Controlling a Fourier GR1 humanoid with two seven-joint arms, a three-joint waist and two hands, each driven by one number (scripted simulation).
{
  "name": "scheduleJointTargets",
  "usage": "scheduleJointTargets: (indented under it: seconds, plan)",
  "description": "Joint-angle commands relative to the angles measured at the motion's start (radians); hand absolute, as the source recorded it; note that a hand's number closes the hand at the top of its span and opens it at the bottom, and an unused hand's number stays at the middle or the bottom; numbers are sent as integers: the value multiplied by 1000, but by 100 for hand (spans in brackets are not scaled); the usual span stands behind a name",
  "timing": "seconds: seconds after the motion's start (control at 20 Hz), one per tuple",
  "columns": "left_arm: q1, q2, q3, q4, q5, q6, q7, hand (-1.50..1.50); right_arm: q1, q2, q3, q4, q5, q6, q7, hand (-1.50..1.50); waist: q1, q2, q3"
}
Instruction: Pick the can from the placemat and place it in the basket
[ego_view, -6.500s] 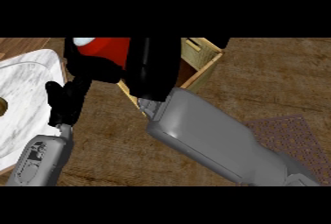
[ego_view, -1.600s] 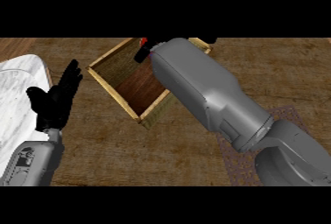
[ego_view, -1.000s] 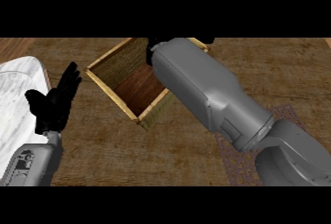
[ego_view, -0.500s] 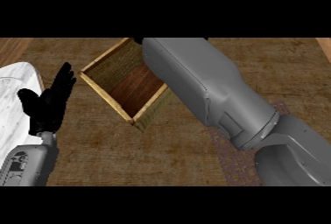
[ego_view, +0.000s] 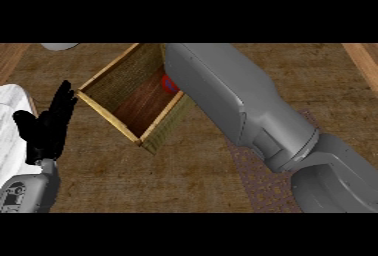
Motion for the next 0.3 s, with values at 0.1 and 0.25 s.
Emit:
scheduleJointTargets:
  seconds: [0.1,0.25]
  plan:
    - [66,1,13,-33,0,9,-4,0,88,-7,-16,-139,14,-121,127,-150,-43,-19,2]
    - [28,34,35,-59,23,-8,64,0,136,-37,-6,-223,43,-144,122,-150,-49,-17,2]
